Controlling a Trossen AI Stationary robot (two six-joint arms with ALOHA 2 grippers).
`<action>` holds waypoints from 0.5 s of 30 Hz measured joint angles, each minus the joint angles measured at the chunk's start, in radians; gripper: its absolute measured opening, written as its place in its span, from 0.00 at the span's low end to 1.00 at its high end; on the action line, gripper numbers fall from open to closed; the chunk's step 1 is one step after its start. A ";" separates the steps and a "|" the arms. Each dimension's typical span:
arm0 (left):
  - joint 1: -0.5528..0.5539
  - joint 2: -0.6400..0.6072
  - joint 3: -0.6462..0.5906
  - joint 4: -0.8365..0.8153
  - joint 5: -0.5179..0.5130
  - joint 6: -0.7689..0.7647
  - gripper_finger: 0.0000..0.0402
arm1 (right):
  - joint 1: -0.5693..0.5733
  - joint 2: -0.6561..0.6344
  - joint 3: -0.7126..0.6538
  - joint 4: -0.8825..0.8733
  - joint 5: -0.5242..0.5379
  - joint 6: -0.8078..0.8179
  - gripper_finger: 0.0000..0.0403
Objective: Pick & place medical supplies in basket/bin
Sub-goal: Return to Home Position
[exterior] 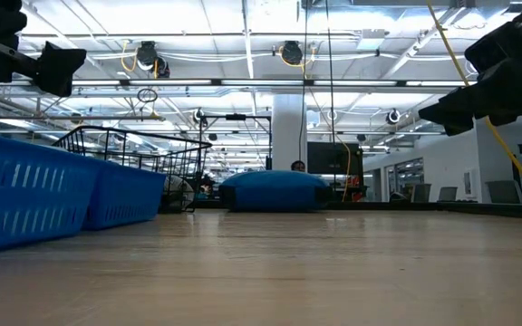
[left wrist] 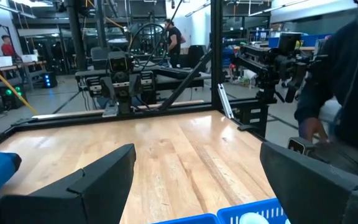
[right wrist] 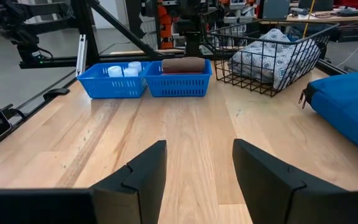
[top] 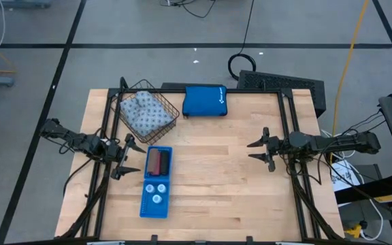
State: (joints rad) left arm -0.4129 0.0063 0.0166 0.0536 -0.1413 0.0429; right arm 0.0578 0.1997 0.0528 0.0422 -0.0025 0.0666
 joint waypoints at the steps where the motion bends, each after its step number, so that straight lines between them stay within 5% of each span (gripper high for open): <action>1: 0.000 0.000 0.000 0.000 0.000 0.002 0.88 | 0.000 0.000 0.000 0.000 0.000 0.000 0.44; 15: 0.000 0.000 0.000 0.001 0.000 0.001 0.87 | 0.000 0.000 0.000 -0.002 0.000 0.000 0.43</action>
State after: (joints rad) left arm -0.4129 0.0063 0.0162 0.0547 -0.1413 0.0441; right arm 0.0578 0.1997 0.0525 0.0406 -0.0021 0.0666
